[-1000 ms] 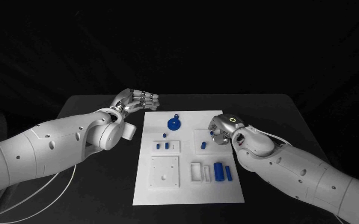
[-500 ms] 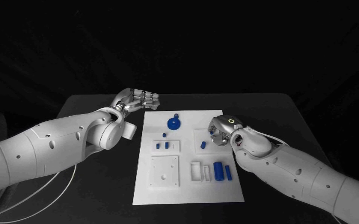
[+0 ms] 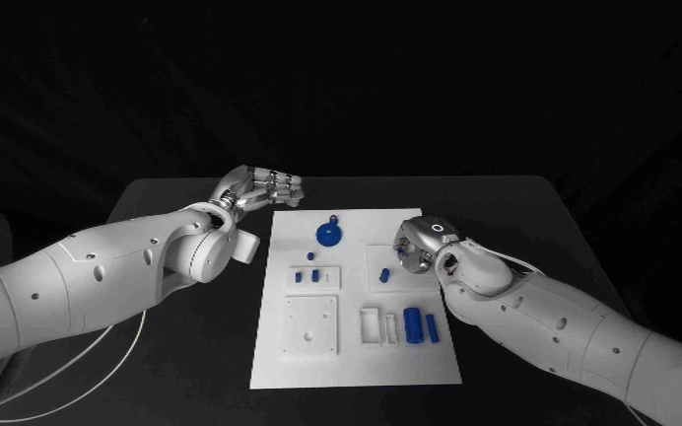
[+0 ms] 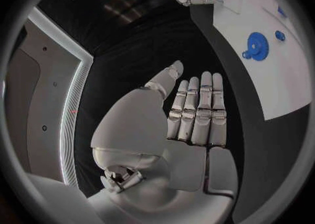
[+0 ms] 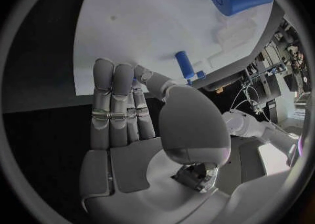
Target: Assemble the parts on the task board
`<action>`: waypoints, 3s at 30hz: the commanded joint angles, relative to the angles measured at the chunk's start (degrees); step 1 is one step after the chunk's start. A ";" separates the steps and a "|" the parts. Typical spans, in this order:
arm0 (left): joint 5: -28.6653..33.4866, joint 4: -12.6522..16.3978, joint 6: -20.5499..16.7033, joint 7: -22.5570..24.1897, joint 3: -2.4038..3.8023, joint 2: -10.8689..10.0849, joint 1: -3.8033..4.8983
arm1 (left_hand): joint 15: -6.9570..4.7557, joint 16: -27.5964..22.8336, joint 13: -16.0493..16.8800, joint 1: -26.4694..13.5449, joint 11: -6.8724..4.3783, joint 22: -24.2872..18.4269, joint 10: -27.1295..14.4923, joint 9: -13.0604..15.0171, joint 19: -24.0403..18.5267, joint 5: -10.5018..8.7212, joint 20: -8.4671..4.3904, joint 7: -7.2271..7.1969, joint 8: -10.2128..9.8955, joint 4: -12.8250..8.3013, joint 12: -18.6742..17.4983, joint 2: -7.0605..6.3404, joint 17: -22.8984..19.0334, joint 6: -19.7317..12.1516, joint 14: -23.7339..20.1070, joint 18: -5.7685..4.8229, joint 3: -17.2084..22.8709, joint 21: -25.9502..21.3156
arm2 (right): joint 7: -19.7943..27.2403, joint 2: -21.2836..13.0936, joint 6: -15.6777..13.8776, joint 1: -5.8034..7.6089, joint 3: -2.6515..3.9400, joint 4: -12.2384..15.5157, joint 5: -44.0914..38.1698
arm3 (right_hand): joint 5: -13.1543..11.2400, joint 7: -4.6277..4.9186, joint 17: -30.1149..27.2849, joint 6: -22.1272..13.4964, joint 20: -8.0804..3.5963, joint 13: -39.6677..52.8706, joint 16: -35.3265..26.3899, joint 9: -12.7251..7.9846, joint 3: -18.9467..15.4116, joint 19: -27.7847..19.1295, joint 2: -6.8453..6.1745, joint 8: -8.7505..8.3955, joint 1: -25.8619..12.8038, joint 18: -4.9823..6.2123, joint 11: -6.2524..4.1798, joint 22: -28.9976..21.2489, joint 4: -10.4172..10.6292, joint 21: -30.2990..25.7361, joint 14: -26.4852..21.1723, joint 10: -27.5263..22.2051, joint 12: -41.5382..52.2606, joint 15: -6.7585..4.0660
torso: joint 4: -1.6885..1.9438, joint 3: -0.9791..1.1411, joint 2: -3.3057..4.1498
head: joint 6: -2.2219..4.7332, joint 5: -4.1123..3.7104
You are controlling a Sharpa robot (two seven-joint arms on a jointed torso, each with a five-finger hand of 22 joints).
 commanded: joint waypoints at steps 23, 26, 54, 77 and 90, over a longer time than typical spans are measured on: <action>0.61 -1.01 0.79 0.72 0.06 0.25 0.08 | 0.12 -0.34 -0.02 -0.11 -0.12 -0.74 -0.47 0.03 0.23 0.24 0.32 0.18 0.18 -0.21 -0.14 0.63 -0.01 -0.37 -0.31 0.29 -0.22 0.33 | -1.00 -1.34 -4.88 -0.51 0.32 3.50 -0.38 | -0.35 -0.66 1.44 2.35 -1.59 0.24 -0.56 0.16 0.60 0.18 1.90 0.04 0.42 -1.27 -0.97 7.79 -2.44 1.80 0.34 2.96 0.21 -0.98 | -0.15 0.01 -0.06 | -0.24 0.16; 0.70 -1.11 0.75 0.76 0.06 0.21 0.08 | 0.12 -0.34 -0.02 -0.11 -0.12 -0.74 -0.47 0.03 0.23 0.24 0.32 0.18 0.18 -0.21 -0.14 0.63 -0.01 -0.37 -0.31 0.29 -0.22 0.33 | -0.87 -2.34 -5.09 -0.51 1.25 5.70 0.47 | -0.34 -0.66 1.57 2.38 -1.59 0.24 -0.57 0.16 0.44 0.32 1.92 0.03 0.46 -1.25 -0.98 8.28 -2.40 1.59 0.35 2.98 0.21 -0.99 | -0.19 -0.03 -0.08 | -0.22 0.24; 2.59 -3.73 -0.73 1.25 -0.33 2.21 -0.58 | 0.11 -0.34 -0.02 0.11 -0.12 -0.79 -0.49 0.04 0.24 0.28 0.29 0.18 0.18 -0.36 -0.14 0.66 -0.01 -0.30 -0.32 0.30 -0.24 0.39 | 1.49 -2.55 -5.04 -6.20 3.34 22.29 4.52 | -0.33 -0.60 1.89 2.24 -1.51 0.23 -1.07 0.15 -0.42 1.49 2.49 0.05 0.45 -1.04 -0.91 11.76 -2.55 -2.02 0.44 2.77 0.21 -0.94 | -0.03 -0.25 -1.12 | -1.40 6.51; 3.17 -5.04 -2.36 2.31 -0.84 4.62 -1.78 | 0.17 -0.35 -0.02 -0.09 -0.11 -0.77 -0.54 0.02 0.12 0.36 0.37 0.19 0.15 0.06 -0.15 0.90 -0.03 -0.35 -0.49 0.27 -0.30 0.33 | 0.16 3.99 -7.41 -12.11 -1.00 16.58 -1.82 | -0.35 -0.66 1.23 2.39 -1.55 0.22 0.23 0.15 0.14 3.41 2.40 0.05 0.21 -0.78 -0.96 16.18 -3.09 -3.91 0.58 2.87 0.21 -1.01 | 0.19 -0.50 -1.67 | -3.78 9.64; 2.35 -4.99 -2.16 2.45 -0.85 4.63 -1.87 | 0.20 -0.35 -0.02 -0.11 -0.08 -0.90 -0.59 0.03 0.14 0.36 0.39 0.20 0.18 0.15 -0.14 0.89 -0.02 -0.42 -0.56 0.30 -0.30 0.31 | -1.22 5.25 -9.75 -13.03 -1.32 14.15 -4.11 | -0.34 -0.72 0.55 2.48 -1.58 0.21 0.85 0.14 0.63 3.93 2.14 0.02 0.24 -0.85 -0.97 18.13 -2.93 -4.07 0.50 2.94 0.19 -1.04 | 0.12 -0.56 -1.72 | -4.40 10.18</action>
